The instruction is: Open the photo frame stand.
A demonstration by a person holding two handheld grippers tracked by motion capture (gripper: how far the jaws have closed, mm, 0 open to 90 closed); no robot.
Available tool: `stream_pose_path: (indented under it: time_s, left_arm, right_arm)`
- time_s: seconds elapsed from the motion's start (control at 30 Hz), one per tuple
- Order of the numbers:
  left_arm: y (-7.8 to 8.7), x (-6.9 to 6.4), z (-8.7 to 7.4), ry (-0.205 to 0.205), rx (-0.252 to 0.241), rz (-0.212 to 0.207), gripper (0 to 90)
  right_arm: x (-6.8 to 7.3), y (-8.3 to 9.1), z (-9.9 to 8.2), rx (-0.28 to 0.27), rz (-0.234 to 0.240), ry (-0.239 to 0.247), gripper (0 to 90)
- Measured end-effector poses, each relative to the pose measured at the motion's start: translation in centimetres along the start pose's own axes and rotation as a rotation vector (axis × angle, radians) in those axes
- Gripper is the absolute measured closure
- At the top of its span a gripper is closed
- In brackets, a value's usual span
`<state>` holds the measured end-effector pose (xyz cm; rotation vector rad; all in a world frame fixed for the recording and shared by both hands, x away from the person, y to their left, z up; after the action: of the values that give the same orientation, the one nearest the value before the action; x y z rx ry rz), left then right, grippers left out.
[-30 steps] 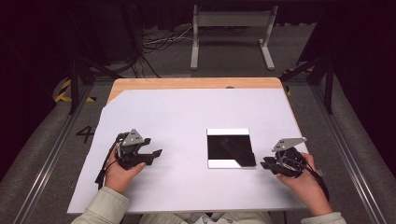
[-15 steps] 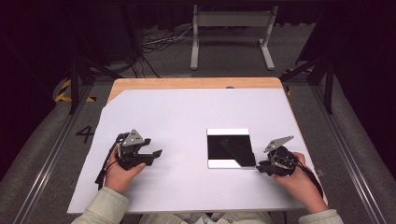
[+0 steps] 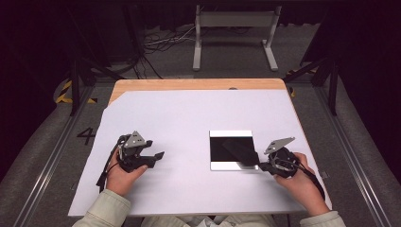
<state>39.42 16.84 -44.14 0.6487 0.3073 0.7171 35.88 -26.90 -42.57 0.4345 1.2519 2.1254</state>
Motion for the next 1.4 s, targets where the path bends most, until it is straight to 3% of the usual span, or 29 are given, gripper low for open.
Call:
stream_pose_path:
  time_s: [0.2,0.6,1.03,1.4]
  left_arm:
    - [0.0,-0.1,0.0,-0.006,0.005,0.000,34.1]
    - [0.0,-0.1,0.0,-0.002,0.002,-0.001,34.1]
    - [-0.1,-0.1,0.0,-0.011,0.008,-0.003,34.0]
    - [-0.1,-0.1,0.0,-0.007,0.008,-0.007,34.0]
  right_arm:
    - [-0.1,1.4,1.0,-0.070,0.014,-0.017,90.0]
    - [-0.3,2.2,2.9,-0.150,0.033,-0.056,90.0]
    - [-0.2,2.3,3.9,-0.188,0.050,-0.086,90.0]
    - [0.0,2.2,3.8,-0.180,0.059,-0.081,86.0]
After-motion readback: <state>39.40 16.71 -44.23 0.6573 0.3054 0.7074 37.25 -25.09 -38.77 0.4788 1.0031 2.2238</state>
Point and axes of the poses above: each handheld gripper's, and its own axes: y roughly backward along the jaws, z roughly out of its top, x roughly to its left, the point moved 3 cm from there along -y, roughly forward along the jaws, and after that the axes turned 1 degree about x, right-handed, at the moved point
